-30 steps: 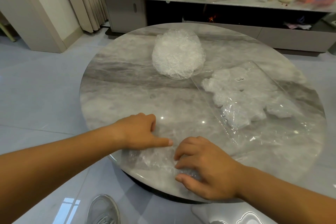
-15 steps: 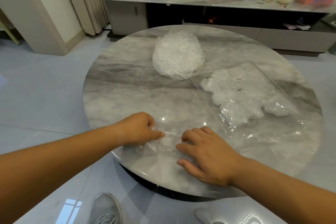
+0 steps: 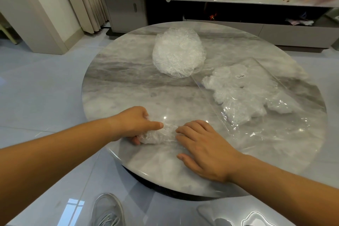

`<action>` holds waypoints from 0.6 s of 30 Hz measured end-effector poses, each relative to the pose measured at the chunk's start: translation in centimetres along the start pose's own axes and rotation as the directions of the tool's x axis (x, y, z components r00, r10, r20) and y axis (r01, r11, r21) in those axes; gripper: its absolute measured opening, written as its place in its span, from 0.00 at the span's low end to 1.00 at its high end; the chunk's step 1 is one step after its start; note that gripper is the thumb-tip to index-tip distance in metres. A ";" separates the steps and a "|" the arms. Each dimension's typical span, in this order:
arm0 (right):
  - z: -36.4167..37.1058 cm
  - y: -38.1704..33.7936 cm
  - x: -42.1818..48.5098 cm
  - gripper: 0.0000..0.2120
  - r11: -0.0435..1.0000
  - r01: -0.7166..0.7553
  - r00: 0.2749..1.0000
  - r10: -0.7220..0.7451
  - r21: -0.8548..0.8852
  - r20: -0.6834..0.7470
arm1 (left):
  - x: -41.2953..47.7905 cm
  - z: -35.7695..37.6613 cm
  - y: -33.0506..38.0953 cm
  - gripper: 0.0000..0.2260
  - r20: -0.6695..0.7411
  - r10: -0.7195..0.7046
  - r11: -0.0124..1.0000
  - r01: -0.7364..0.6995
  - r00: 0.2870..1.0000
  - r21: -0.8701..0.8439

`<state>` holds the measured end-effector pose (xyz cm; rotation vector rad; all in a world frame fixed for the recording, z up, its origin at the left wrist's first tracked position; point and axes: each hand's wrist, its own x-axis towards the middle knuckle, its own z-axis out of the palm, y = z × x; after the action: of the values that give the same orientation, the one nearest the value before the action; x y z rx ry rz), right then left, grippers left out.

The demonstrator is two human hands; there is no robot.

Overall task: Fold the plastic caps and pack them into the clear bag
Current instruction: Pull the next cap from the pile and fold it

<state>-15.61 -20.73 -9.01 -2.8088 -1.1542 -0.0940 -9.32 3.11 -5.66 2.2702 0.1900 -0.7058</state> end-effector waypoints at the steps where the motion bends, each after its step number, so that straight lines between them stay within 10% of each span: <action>1: -0.2 -0.1 0.1 0.23 0.999 0.009 1.000 -0.008 0.031 -0.015 | -0.2 0.1 -0.1 0.21 -0.007 0.007 1.000 -0.007 1.000 -0.009; 10: -0.5 -0.9 0.0 0.25 0.993 0.023 0.986 -0.042 0.119 0.163 | -0.4 1.3 -0.2 0.12 -0.089 0.123 0.968 -0.139 0.988 -0.208; 18: -0.4 -1.1 -0.2 0.23 0.991 0.018 0.988 -0.038 0.134 0.147 | -1.7 2.4 1.2 0.08 0.114 0.201 0.777 -0.087 0.973 -0.624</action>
<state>-16.59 -20.12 -8.51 -2.7225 -1.1829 0.1875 -11.37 0.73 -5.44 1.5637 0.1327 -0.6400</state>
